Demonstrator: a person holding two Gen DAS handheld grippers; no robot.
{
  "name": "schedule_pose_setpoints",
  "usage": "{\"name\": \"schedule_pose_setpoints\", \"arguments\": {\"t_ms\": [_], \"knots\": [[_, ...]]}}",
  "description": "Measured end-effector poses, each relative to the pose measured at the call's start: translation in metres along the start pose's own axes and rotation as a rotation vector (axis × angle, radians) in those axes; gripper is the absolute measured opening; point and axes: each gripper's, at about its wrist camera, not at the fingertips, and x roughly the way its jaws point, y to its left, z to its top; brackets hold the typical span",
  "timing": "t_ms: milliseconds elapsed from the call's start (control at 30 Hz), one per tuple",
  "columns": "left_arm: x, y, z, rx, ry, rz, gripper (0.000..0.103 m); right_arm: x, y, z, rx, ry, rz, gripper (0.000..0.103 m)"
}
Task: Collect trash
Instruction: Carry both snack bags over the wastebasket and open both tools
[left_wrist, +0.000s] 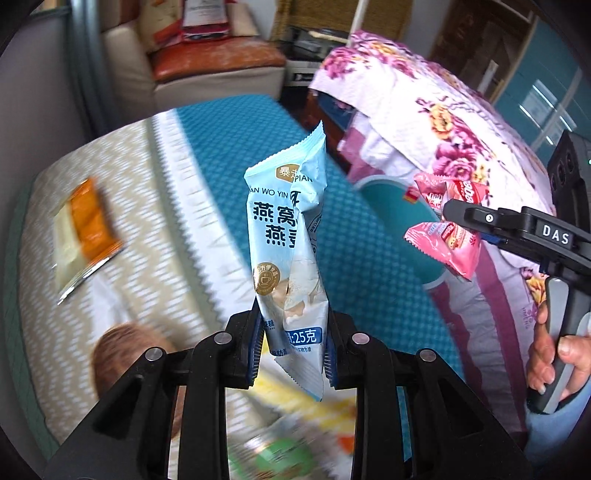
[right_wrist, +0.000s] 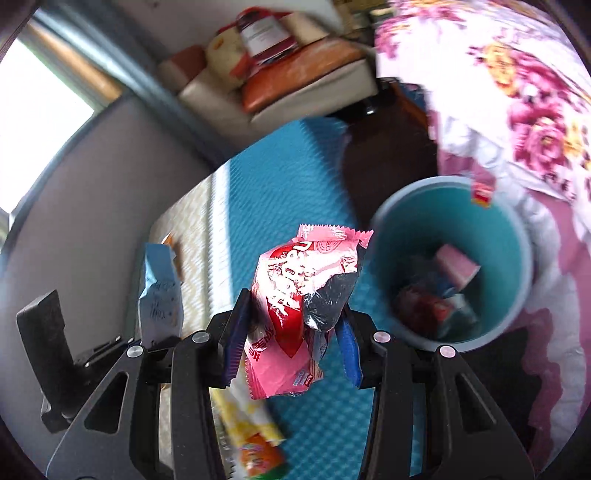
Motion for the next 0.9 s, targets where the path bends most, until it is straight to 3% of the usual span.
{"name": "schedule_pose_setpoints", "arguments": {"t_ms": [467, 900], "knots": [[0.061, -0.094, 0.042, 0.17, 0.081, -0.025, 0.029, -0.026, -0.095, 0.016, 0.12, -0.089, -0.074, 0.042], [0.104, -0.145, 0.061, 0.245, 0.13, -0.06, 0.033, -0.039, -0.138, 0.025, 0.181, -0.123, -0.126, 0.042]]}}
